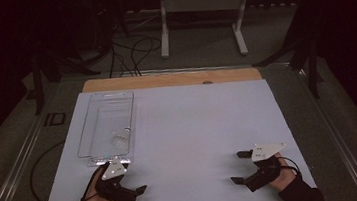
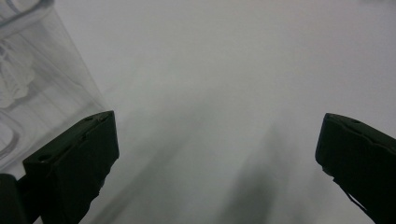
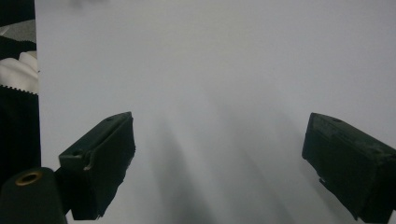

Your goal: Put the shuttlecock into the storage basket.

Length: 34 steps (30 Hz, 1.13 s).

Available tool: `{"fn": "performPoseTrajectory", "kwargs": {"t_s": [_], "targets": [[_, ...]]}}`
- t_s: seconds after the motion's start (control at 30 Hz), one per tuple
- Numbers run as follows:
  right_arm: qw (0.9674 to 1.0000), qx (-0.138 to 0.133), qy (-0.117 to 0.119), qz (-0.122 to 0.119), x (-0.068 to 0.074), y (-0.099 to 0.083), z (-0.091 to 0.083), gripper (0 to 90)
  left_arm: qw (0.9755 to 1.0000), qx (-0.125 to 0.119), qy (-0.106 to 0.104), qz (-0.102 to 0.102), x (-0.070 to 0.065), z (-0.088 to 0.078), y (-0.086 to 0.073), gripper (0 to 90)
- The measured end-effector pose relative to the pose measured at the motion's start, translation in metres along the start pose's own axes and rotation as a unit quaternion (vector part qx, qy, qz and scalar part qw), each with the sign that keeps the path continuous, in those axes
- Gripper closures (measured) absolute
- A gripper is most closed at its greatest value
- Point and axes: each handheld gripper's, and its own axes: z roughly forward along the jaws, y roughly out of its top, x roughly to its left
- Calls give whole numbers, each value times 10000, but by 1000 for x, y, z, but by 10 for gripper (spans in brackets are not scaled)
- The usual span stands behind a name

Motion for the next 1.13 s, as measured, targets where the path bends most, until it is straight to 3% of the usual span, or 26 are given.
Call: {"fn": "performPoseTrajectory", "kwargs": {"t_s": [0.23, 1.13], "targets": [[10000, -9, -22, -39, 1, -1, 1, 92, 9997, -166, 150, -65, 1, 1, -3, 4], [10000, 21, -24, 14, 0, -3, 3, 92, 9997, -213, 114, -62, 1, 0, -6, 5]]}}
